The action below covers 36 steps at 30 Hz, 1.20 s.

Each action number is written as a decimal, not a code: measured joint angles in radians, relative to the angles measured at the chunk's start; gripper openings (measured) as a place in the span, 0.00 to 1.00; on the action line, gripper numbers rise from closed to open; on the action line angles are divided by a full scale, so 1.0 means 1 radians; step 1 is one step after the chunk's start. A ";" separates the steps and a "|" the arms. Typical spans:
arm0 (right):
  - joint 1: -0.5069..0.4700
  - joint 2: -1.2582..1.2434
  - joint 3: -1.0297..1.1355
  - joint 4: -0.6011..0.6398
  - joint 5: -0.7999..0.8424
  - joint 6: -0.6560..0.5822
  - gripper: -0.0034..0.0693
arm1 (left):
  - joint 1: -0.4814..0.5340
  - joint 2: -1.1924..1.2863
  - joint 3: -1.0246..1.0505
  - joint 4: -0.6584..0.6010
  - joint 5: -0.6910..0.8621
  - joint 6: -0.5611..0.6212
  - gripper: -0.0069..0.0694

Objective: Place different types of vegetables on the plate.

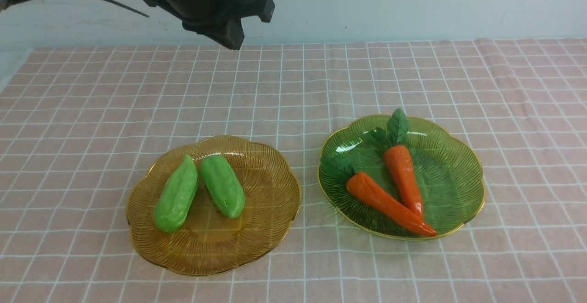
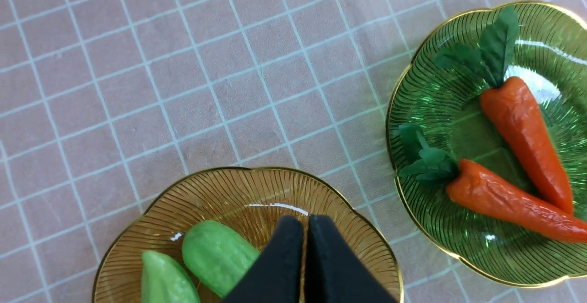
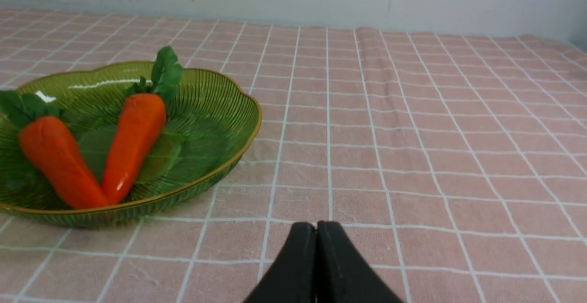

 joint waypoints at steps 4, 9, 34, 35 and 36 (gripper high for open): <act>-0.001 0.000 0.001 0.007 0.007 0.006 0.03 | -0.001 -0.053 0.028 -0.020 0.001 0.007 0.09; -0.001 0.000 0.001 0.007 0.007 0.009 0.03 | -0.002 -0.184 0.178 -0.033 0.001 0.029 0.09; -0.002 0.000 0.001 0.008 0.010 0.010 0.03 | -0.003 -1.314 1.555 -0.121 -0.820 0.052 0.09; -0.002 0.000 0.001 0.008 0.010 0.010 0.03 | -0.003 -1.353 1.593 -0.121 -0.817 0.052 0.09; -0.002 0.000 0.001 0.008 0.010 0.010 0.03 | -0.003 -1.365 1.605 -0.121 -0.813 0.052 0.09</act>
